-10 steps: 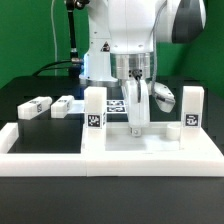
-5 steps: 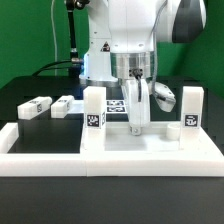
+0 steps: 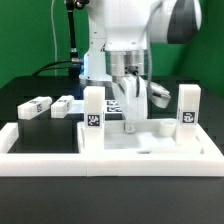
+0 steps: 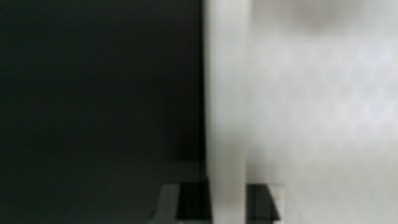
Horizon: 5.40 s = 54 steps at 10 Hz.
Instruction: Assemble desk
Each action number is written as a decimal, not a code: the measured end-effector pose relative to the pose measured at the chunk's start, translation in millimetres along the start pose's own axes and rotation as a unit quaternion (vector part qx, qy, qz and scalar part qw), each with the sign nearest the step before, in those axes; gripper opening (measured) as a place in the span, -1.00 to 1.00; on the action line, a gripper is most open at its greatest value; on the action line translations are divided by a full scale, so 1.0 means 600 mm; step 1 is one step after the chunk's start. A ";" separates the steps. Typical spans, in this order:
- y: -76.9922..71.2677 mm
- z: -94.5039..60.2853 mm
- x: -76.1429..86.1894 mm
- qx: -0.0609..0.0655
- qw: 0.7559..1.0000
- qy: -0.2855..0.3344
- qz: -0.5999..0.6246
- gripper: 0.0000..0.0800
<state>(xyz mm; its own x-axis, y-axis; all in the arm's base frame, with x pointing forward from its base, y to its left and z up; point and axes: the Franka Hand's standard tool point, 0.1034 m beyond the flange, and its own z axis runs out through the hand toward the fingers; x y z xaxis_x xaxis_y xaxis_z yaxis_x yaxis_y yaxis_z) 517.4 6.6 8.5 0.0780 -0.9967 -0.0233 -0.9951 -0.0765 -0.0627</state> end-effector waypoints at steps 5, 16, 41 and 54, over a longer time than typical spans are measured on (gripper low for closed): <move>0.058 -0.001 0.071 -0.001 0.984 0.011 -0.175 -0.88; 0.000 -0.010 0.093 -0.018 0.799 -0.005 -0.601 -0.88; -0.162 -0.018 0.059 -0.051 0.188 0.059 -0.979 -0.87; -0.222 -0.017 0.007 -0.045 0.090 0.115 -0.988 -0.83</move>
Offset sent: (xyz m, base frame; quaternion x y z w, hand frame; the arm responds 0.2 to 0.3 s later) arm -0.0123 -0.0245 0.0042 0.0275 -0.0495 -0.2123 0.9756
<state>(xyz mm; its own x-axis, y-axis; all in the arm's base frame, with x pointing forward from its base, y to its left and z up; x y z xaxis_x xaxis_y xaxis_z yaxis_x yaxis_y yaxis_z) 649.7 12.3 27.1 0.1145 0.9929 -0.0334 0.9515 -0.0999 0.2910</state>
